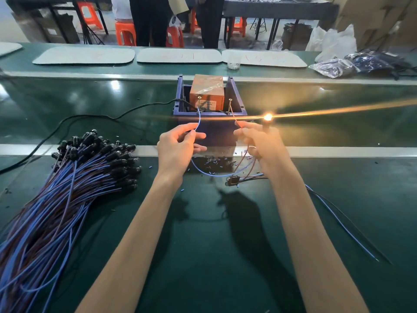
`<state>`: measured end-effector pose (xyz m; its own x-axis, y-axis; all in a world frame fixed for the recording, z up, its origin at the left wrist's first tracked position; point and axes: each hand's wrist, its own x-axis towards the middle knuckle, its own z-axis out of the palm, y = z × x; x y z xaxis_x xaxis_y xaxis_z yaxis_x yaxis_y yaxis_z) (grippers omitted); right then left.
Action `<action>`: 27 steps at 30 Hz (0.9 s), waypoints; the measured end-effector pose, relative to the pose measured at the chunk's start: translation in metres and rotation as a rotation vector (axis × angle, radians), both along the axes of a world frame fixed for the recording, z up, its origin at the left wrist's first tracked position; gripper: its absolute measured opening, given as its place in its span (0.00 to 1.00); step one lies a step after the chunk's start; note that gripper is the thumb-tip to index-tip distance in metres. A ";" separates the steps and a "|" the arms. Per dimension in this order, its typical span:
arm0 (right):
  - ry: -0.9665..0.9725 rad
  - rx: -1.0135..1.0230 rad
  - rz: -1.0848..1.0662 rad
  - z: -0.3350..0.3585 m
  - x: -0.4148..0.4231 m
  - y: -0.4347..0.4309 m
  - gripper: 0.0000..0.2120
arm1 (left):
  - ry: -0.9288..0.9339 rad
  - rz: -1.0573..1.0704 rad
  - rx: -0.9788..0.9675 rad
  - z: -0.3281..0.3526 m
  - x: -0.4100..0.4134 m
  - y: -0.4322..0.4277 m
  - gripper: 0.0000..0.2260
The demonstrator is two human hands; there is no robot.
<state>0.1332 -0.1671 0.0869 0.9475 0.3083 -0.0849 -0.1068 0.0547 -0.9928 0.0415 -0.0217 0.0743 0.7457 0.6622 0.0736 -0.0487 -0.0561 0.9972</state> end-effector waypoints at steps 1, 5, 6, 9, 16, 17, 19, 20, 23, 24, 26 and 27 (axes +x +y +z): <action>-0.003 -0.001 -0.003 0.000 0.000 0.000 0.13 | 0.006 0.000 0.008 0.000 0.000 0.000 0.11; -0.009 -0.007 -0.007 0.000 -0.001 0.001 0.13 | 0.014 0.003 0.020 -0.001 0.000 0.001 0.11; -0.011 -0.008 -0.004 0.000 -0.001 0.001 0.13 | 0.015 0.003 0.023 -0.001 0.000 0.001 0.11; -0.018 -0.013 0.001 0.000 -0.001 0.001 0.13 | 0.017 0.003 0.028 -0.001 -0.001 0.001 0.11; -0.023 -0.043 0.003 0.000 -0.002 0.001 0.13 | 0.034 0.003 0.041 0.000 -0.001 0.001 0.11; -0.026 -0.055 0.000 0.001 -0.003 0.001 0.13 | 0.034 0.002 0.040 0.000 -0.002 0.002 0.11; -0.029 -0.079 -0.007 0.001 -0.004 0.002 0.13 | 0.037 0.000 0.038 0.001 -0.001 0.002 0.11; -0.026 -0.079 -0.001 0.002 -0.004 0.001 0.13 | 0.034 -0.001 0.031 0.002 -0.001 0.001 0.11; -0.035 -0.136 0.094 0.004 -0.005 0.000 0.11 | 0.052 -0.038 0.036 0.005 -0.004 0.001 0.10; -0.033 -0.188 0.143 0.006 -0.006 -0.001 0.10 | 0.089 -0.092 0.066 0.007 -0.006 0.002 0.10; -0.026 -0.304 0.213 0.012 -0.006 -0.004 0.14 | 0.234 -0.270 0.209 0.011 -0.011 0.007 0.12; -0.052 -0.383 0.212 0.015 -0.005 -0.007 0.17 | 0.341 -0.360 0.332 0.014 -0.014 0.011 0.13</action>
